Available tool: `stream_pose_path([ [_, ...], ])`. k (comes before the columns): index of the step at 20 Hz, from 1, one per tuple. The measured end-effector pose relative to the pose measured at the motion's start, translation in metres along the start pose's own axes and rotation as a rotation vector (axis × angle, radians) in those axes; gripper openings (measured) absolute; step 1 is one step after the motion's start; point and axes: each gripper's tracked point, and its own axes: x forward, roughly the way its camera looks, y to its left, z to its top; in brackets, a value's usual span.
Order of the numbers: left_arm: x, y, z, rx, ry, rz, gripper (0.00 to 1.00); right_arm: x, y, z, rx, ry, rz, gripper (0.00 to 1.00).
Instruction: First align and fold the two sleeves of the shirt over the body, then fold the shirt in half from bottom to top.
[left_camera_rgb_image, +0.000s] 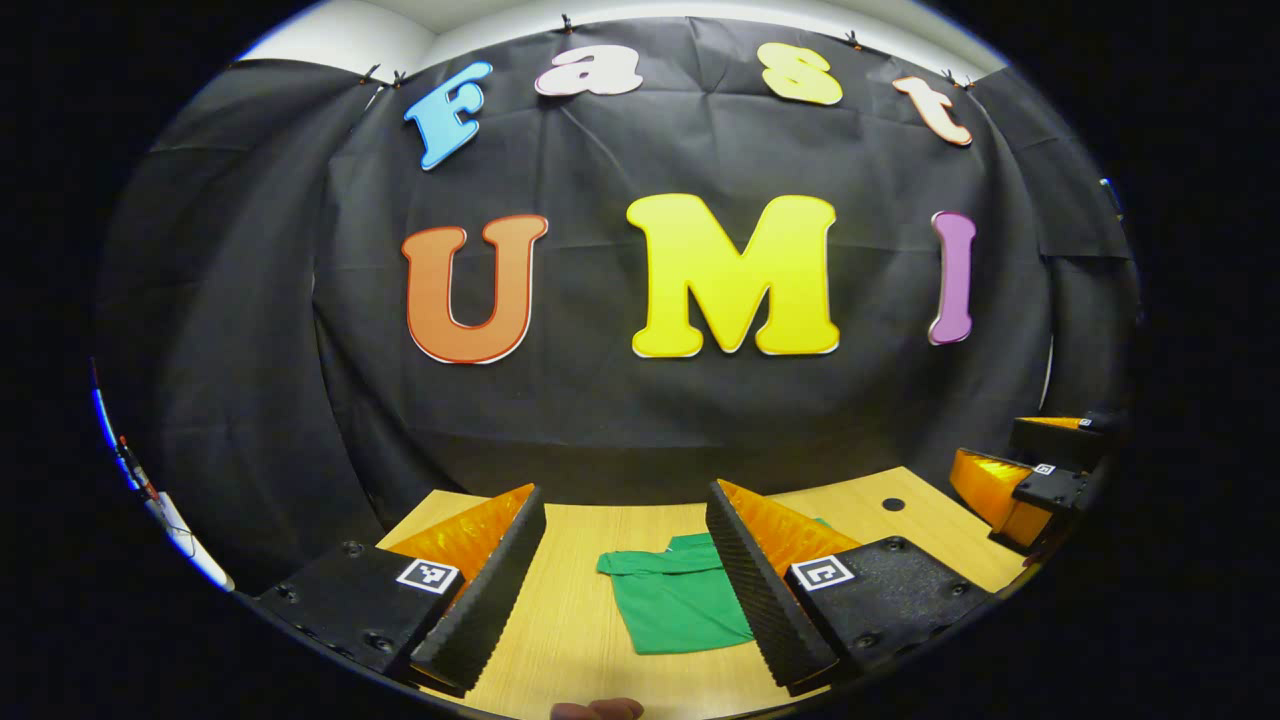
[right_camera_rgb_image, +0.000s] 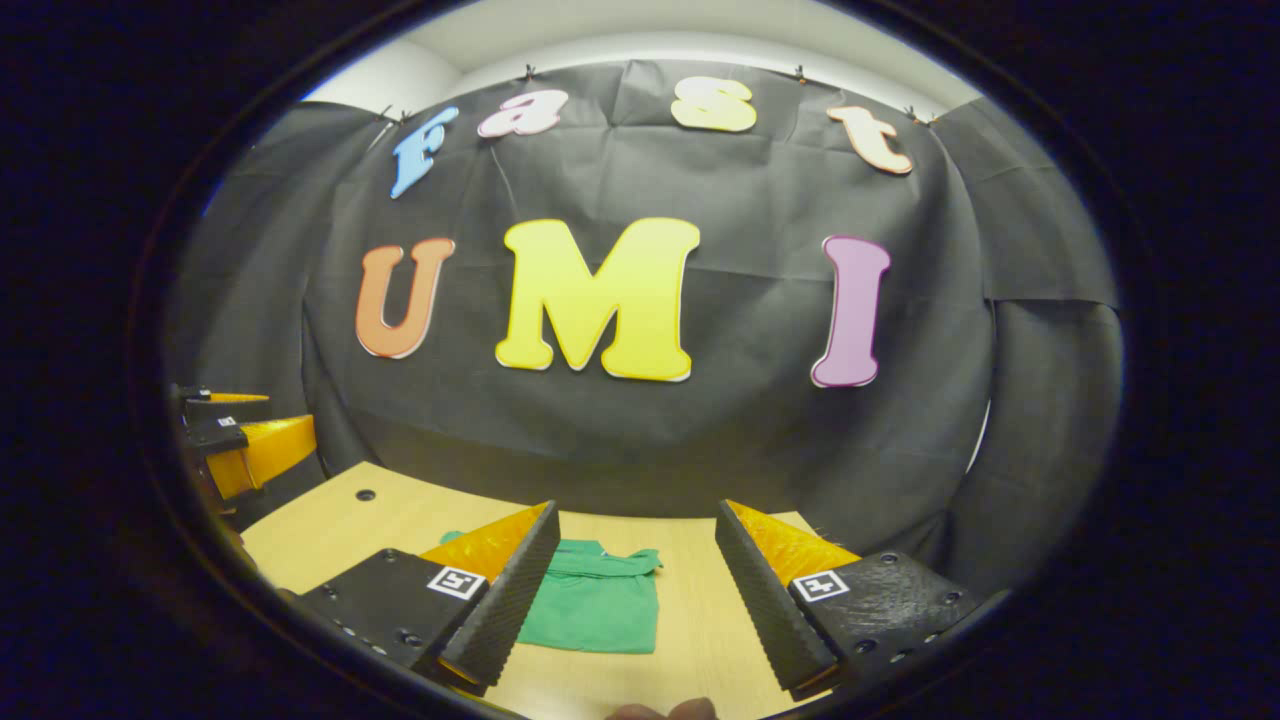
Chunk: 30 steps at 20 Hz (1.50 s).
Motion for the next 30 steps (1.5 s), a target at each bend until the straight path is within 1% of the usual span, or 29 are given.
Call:
stream_pose_path([
  [1,-0.011,-0.006,-0.001,-0.011,-0.004,0.001,1.00,-0.020,-0.001,0.001,0.006,-0.002,0.015,0.96],
  [2,-0.034,-0.012,-0.004,-0.026,-0.003,0.005,1.00,-0.045,-0.001,0.001,0.018,-0.003,0.030,0.96],
  [4,-0.067,-0.029,-0.006,-0.046,-0.008,-0.011,1.00,-0.075,-0.008,0.002,0.036,-0.023,0.033,0.97],
  [6,-0.108,-0.032,-0.011,0.002,-0.009,0.008,1.00,-0.114,-0.021,-0.006,0.041,-0.029,0.034,0.97],
  [9,-0.130,-0.035,-0.009,0.000,-0.017,0.021,1.00,-0.142,-0.027,-0.010,0.028,-0.019,0.037,0.97],
  [10,-0.135,-0.040,-0.011,0.000,-0.004,0.005,1.00,-0.147,-0.030,-0.008,0.026,-0.019,0.034,0.97],
  [13,-0.142,-0.040,-0.005,0.010,-0.016,-0.003,1.00,-0.156,-0.033,0.007,0.035,-0.053,0.017,0.95],
  [14,-0.145,-0.037,-0.001,0.017,-0.027,0.002,1.00,-0.159,-0.032,0.008,0.031,-0.056,0.014,0.96],
  [15,-0.146,-0.037,0.006,0.019,-0.047,-0.002,1.00,-0.161,-0.028,0.013,0.032,-0.068,0.019,0.97],
  [16,-0.146,-0.037,0.012,0.021,-0.064,-0.002,1.00,-0.162,-0.022,0.017,0.032,-0.075,0.028,0.95],
  [17,-0.145,-0.034,0.014,0.020,-0.067,0.000,0.99,-0.162,-0.019,0.018,0.028,-0.074,0.033,0.97],
  [18,-0.144,-0.034,0.017,0.015,-0.069,-0.001,0.98,-0.165,-0.018,0.019,0.025,-0.075,0.035,0.95],
  [19,-0.144,-0.033,0.020,0.008,-0.078,-0.002,1.00,-0.167,-0.015,0.024,0.025,-0.084,0.037,0.96],
  [20,-0.143,-0.031,0.024,0.006,-0.087,-0.004,1.00,-0.168,-0.014,0.028,0.025,-0.092,0.036,0.97],
  [21,-0.142,-0.030,0.025,0.008,-0.092,-0.001,1.00,-0.168,-0.013,0.030,0.023,-0.097,0.034,0.96],
  [27,-0.134,-0.026,0.029,0.004,-0.098,0.001,1.00,-0.165,-0.013,0.037,0.043,-0.106,0.033,0.95],
  [30,-0.131,-0.027,0.024,-0.005,-0.077,-0.002,1.00,-0.163,-0.013,0.041,0.044,-0.114,0.034,0.97],
])
